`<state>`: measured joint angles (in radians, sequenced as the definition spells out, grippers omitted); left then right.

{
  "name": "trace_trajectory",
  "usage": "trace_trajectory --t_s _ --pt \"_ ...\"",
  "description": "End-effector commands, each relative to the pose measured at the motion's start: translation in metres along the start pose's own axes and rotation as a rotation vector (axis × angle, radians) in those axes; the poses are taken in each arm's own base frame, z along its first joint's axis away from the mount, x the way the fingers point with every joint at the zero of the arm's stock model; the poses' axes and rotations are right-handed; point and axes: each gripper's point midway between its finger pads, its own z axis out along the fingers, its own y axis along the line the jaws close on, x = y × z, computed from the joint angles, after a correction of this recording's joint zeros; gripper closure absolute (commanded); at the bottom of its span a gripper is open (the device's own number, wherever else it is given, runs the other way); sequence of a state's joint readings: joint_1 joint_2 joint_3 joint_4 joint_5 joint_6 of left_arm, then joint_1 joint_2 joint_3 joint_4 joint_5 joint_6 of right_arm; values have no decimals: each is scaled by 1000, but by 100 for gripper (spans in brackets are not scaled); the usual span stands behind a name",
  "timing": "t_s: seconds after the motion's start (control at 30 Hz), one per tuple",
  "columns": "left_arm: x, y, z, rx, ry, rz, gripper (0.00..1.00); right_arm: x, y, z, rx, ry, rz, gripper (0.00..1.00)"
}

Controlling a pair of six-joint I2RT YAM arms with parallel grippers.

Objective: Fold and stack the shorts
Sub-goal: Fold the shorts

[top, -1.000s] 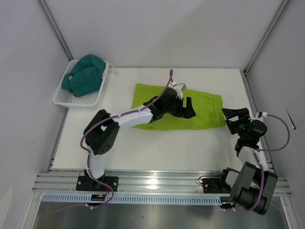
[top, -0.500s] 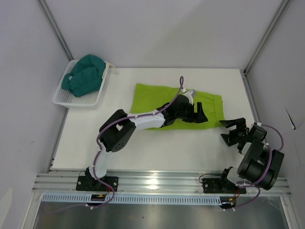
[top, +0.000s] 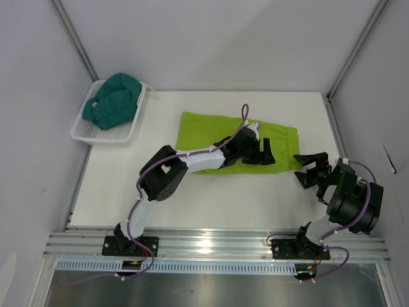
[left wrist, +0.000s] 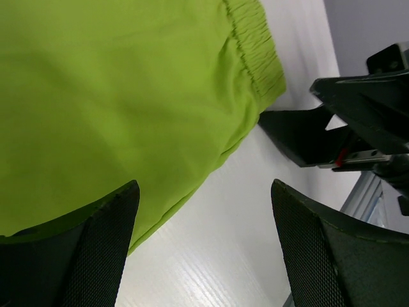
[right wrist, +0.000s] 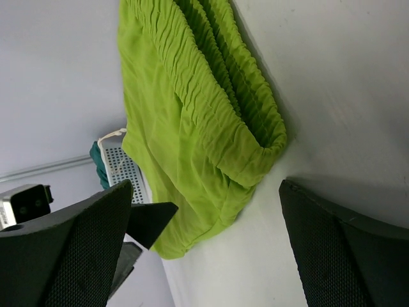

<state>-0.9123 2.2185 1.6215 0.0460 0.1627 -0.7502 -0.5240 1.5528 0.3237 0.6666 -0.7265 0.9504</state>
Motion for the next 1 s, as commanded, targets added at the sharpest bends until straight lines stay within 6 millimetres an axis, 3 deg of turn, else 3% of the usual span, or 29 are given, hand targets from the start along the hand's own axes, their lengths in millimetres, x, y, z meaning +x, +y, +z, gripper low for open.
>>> trace_trajectory --t_s 0.0,0.4,0.63,0.87,0.97 --pt "-9 -1 3 -9 -9 13 14 -9 -29 6 133 -63 21 0" --pt "33 39 19 -93 156 -11 14 -14 -23 29 115 -20 34 1" --pt "41 50 18 -99 191 -1 15 -1 -15 47 97 76 -17 5" --pt "45 59 13 -116 218 29 15 -4 -8 66 78 115 -30 7" --pt "49 61 9 -111 236 41 15 -6 -7 75 49 149 -15 16"
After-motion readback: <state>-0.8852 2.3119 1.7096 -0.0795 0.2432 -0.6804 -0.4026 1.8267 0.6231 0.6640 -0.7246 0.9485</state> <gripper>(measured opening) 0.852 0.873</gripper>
